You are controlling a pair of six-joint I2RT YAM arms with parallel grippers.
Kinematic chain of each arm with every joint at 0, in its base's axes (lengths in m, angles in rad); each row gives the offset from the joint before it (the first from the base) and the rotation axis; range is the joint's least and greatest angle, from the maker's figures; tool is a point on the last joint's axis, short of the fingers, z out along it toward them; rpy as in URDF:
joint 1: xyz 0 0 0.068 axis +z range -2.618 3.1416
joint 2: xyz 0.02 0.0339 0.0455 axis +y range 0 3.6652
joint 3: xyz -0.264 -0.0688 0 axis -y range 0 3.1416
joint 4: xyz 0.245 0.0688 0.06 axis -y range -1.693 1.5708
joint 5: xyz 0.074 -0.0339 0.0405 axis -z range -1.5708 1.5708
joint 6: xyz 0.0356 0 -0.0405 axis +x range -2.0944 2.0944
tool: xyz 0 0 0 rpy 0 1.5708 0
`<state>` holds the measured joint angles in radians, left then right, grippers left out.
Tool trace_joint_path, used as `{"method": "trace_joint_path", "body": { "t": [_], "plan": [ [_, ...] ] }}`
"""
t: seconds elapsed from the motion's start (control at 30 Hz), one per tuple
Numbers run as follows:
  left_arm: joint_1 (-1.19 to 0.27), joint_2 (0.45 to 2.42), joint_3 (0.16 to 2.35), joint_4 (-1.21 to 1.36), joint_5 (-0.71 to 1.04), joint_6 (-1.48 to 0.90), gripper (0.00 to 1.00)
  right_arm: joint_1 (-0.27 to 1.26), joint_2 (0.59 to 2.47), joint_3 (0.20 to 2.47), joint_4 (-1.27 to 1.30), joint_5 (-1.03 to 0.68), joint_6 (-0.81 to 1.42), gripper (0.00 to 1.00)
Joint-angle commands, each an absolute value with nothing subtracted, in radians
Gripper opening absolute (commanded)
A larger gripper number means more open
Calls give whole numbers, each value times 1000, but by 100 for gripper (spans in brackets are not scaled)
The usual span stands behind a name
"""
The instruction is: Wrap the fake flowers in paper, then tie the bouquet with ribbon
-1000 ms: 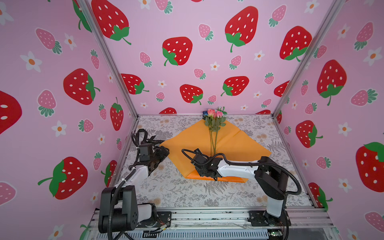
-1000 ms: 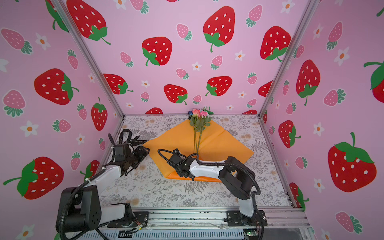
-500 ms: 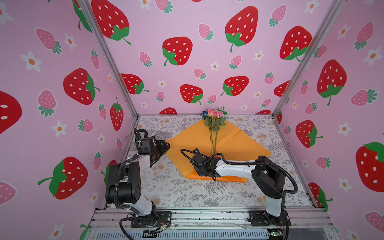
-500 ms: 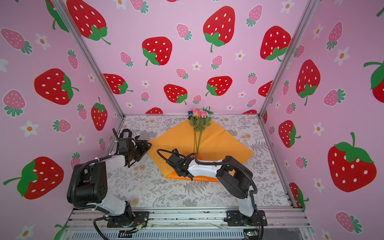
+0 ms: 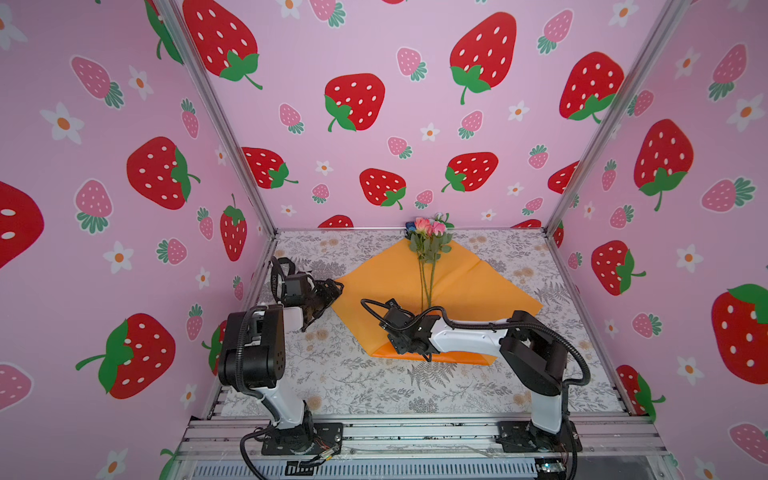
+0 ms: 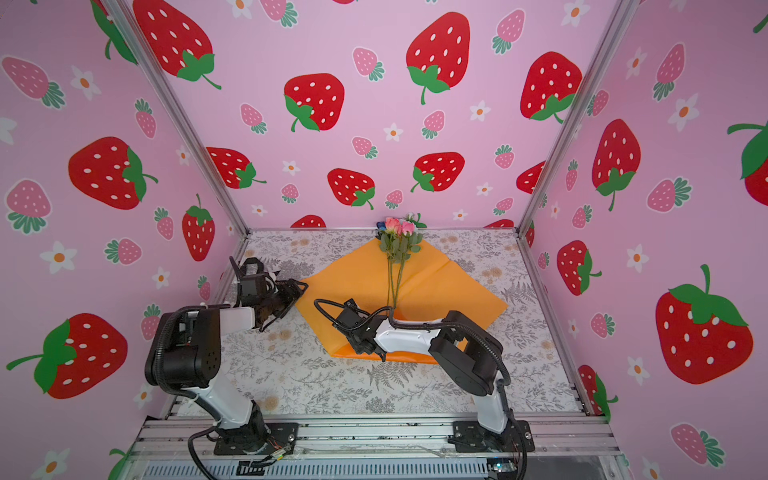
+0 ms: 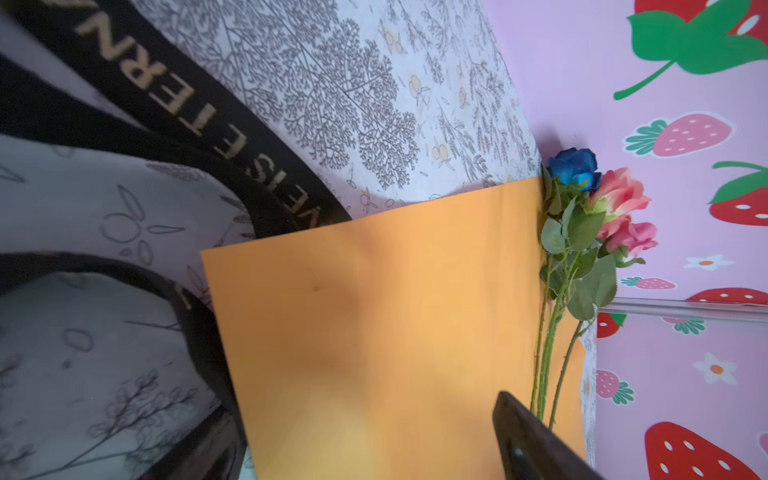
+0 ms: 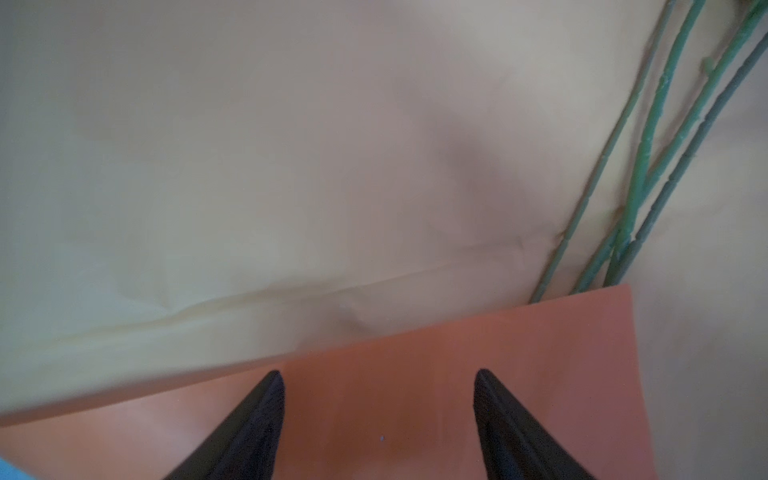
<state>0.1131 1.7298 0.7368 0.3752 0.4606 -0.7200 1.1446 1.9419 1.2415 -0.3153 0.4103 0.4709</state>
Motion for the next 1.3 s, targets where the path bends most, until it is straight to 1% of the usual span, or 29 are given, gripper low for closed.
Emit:
{"method": "trace_joint_path", "body": {
  "t": [0.0,0.33,0.47,0.53,0.67,0.77,0.87,0.97,1.1,1.27],
  "plan": [
    [115,1735,718,465,547,-759,91,1123,1952,1250,-294,373,483,74],
    [107,1729,718,532,600,-744,90,1055,1938,1206,-218,234,512,72],
    [107,1732,727,540,613,-748,89,1052,1935,1204,-211,226,510,72],
    [107,1727,727,552,626,-758,87,1052,1934,1204,-211,227,512,70],
    [104,1692,710,554,626,-774,76,1052,1930,1202,-210,221,508,62],
    [99,1654,687,534,613,-786,71,1053,1920,1199,-206,209,506,53],
    [93,1610,660,497,594,-788,70,1053,1905,1189,-204,188,517,45],
    [87,1564,621,464,565,-789,70,1052,1882,1175,-209,174,538,41],
    [76,1513,576,444,548,-793,72,1052,1855,1133,-195,122,575,39],
    [53,1505,556,435,546,-792,71,1052,1822,1081,-166,72,612,37]
  ]
}}
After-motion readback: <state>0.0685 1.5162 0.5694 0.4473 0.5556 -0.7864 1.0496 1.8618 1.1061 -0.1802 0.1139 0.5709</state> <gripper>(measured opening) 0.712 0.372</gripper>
